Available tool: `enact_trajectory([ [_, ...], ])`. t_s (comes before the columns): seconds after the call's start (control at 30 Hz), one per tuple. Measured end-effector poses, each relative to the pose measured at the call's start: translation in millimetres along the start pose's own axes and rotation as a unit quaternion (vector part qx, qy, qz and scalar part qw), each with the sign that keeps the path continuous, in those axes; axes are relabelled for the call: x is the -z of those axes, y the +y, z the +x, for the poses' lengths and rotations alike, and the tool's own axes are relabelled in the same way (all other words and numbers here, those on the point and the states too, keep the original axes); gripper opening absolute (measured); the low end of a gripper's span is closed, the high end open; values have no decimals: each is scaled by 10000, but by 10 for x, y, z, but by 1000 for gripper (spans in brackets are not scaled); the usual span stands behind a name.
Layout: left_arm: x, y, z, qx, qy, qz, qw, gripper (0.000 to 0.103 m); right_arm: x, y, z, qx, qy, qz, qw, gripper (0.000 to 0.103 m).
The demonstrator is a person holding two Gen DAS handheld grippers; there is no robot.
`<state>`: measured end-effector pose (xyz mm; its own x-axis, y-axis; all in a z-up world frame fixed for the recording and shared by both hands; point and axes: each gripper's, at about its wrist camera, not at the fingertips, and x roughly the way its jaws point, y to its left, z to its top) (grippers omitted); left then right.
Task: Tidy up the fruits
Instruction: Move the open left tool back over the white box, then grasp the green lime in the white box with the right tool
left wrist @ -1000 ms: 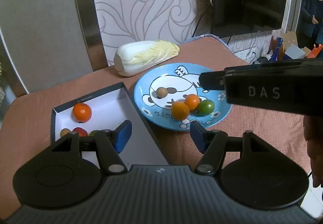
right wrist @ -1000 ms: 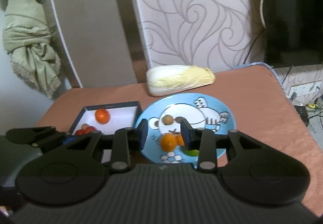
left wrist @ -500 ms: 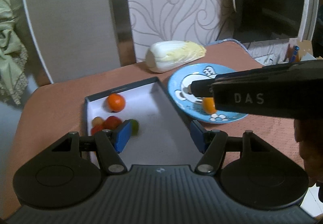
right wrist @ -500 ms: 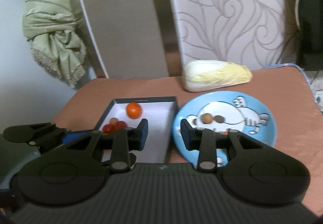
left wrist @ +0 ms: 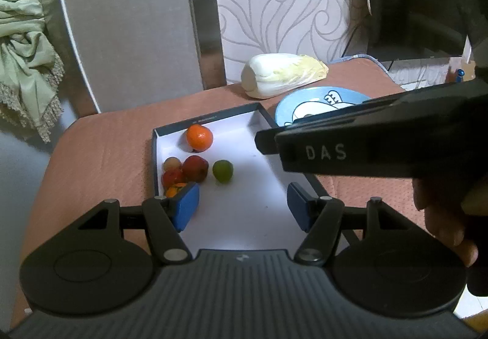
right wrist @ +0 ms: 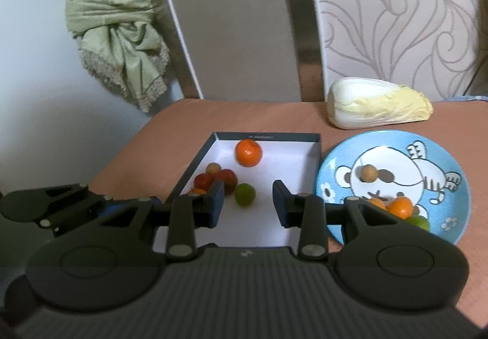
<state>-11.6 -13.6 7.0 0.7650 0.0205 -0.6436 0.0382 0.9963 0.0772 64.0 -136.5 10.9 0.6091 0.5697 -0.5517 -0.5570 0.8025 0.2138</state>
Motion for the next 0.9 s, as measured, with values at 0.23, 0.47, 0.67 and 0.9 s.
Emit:
enact_trajectory([
  [0.23, 63, 90, -31, -209, 5, -242, 9995, 69, 29, 22, 143, -333, 175, -259, 9990, 38],
  [0.47, 137, 218, -45, -358, 57, -524, 9980, 69, 37, 125, 449, -478, 494, -563, 9960, 38],
  [0.67, 186, 256, -116, -410, 42, -573, 9975, 69, 29, 147, 853, -222, 845, -801, 9930, 38],
  [0.9, 223, 285, -125, -500, 67, -665, 9965, 69, 43, 198, 1136, -54, 1006, -1206, 9876, 38],
])
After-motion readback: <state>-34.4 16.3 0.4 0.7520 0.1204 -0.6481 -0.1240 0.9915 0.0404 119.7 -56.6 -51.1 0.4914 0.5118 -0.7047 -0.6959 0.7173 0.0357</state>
